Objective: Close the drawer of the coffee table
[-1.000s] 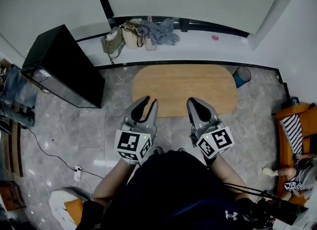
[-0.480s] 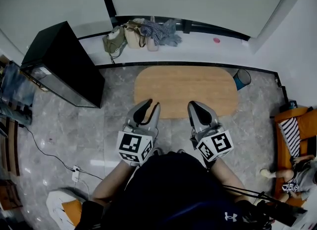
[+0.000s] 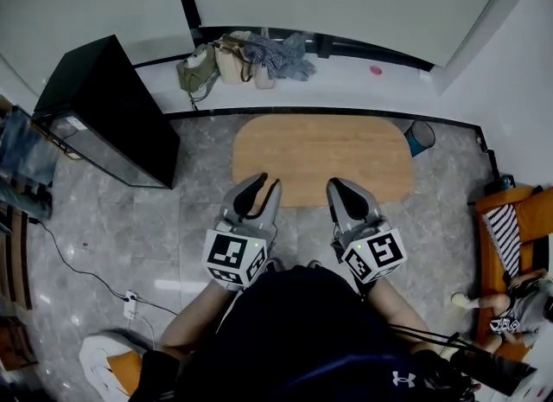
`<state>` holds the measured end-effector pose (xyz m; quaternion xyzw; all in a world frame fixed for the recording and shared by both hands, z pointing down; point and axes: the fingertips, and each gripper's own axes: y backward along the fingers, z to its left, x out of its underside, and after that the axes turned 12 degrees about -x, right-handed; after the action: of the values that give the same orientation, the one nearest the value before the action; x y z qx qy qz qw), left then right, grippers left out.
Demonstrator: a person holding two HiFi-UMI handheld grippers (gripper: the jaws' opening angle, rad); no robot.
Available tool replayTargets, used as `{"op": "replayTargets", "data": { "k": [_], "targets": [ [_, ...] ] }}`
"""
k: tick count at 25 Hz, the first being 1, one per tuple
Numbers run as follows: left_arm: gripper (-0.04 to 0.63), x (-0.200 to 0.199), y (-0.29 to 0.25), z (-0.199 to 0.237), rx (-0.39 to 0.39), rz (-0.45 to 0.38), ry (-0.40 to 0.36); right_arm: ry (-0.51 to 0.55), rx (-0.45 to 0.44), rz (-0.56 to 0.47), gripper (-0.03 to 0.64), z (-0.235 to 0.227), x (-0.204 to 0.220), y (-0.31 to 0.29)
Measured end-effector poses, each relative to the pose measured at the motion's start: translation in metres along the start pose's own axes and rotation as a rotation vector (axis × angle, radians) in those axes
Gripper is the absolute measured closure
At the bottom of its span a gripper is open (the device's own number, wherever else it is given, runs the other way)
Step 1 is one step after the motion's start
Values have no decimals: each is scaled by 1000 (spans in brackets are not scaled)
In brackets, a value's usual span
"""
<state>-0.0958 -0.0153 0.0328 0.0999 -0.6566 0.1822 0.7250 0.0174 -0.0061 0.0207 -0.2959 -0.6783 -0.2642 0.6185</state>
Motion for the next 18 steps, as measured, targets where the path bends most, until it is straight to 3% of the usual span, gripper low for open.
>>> {"op": "replayTargets", "data": {
  "k": [18],
  "targets": [
    [489, 6, -4, 12, -10, 18, 6, -39, 11, 0, 617, -5, 9, -9]
  ]
}}
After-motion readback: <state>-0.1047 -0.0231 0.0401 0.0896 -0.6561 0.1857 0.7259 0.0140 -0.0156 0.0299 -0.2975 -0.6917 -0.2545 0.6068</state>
